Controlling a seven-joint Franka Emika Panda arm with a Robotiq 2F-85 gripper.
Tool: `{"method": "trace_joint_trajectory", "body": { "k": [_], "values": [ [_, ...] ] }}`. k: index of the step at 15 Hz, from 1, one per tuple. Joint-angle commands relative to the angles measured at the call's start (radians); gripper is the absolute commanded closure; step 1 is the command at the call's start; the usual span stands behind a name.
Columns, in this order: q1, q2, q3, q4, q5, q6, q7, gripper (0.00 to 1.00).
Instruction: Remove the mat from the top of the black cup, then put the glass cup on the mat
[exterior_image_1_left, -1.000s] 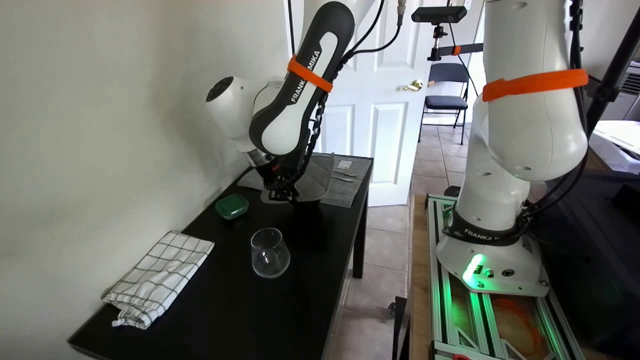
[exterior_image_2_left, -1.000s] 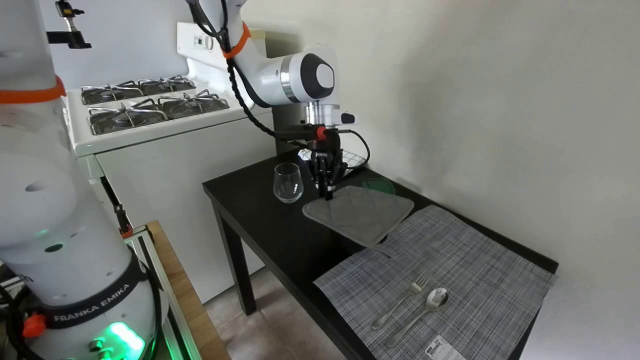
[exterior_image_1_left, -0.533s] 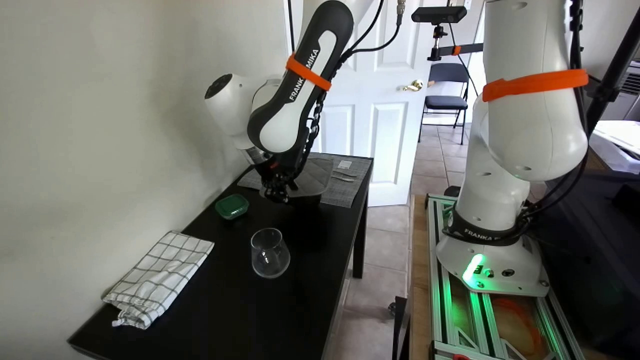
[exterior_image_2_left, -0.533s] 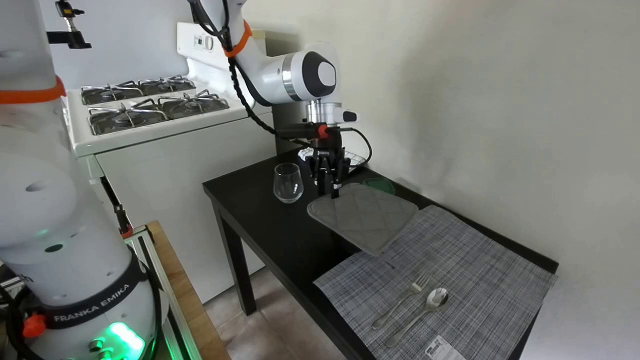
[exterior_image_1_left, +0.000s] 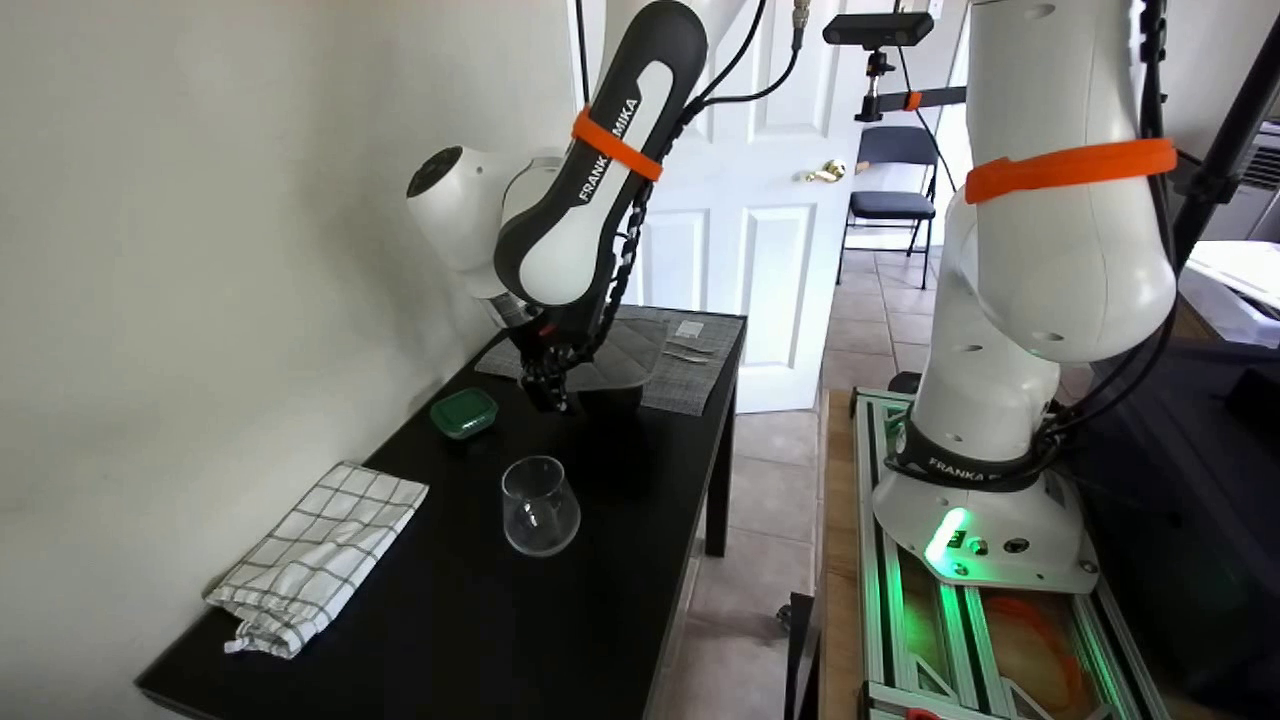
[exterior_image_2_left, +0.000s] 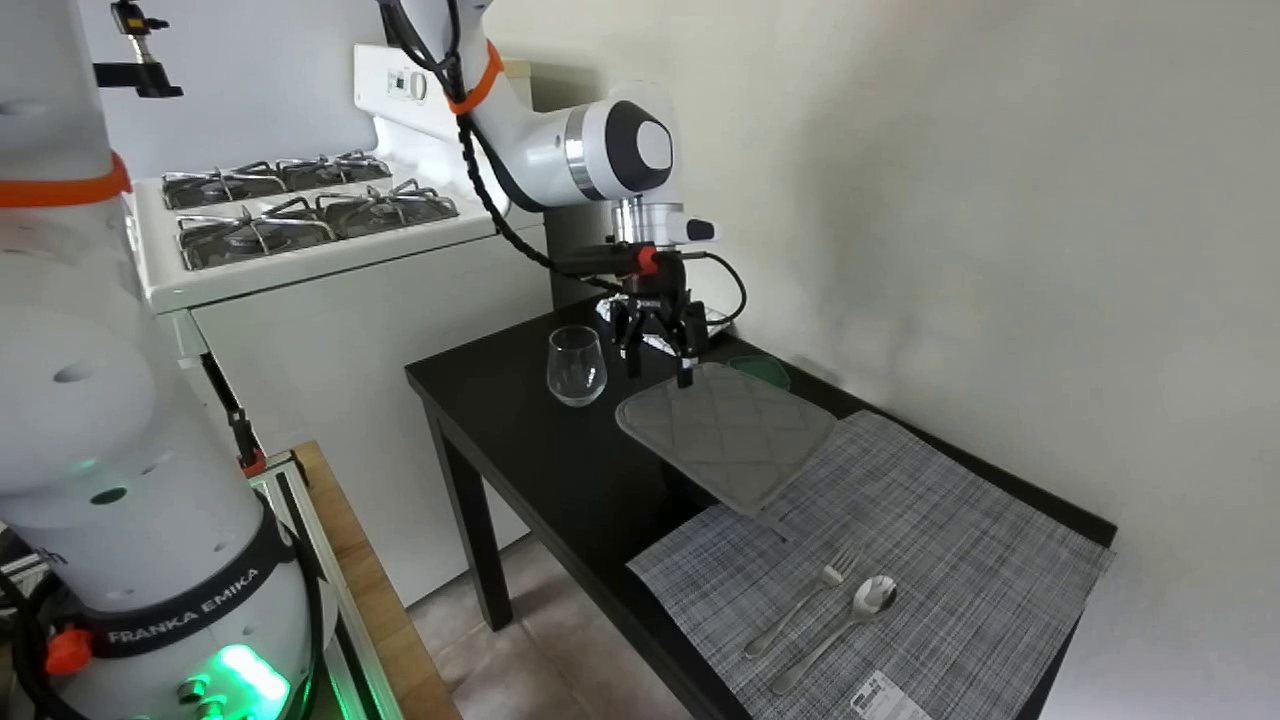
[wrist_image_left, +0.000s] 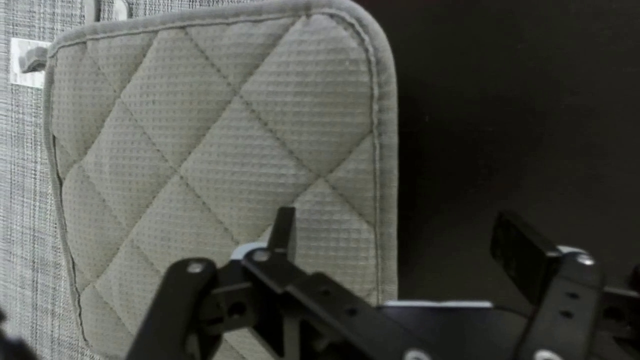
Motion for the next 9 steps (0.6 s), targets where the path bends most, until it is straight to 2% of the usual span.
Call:
{"method": "trace_joint_trajectory", "body": {
  "k": [1, 4, 9],
  "values": [
    [0.020, -0.001, -0.016, -0.006, -0.040, -0.002, 0.035, 0.06],
    [0.023, -0.005, -0.020, -0.008, -0.064, -0.013, 0.036, 0.00],
    [0.030, -0.003, -0.023, -0.012, -0.138, -0.029, 0.039, 0.00]
  ]
}}
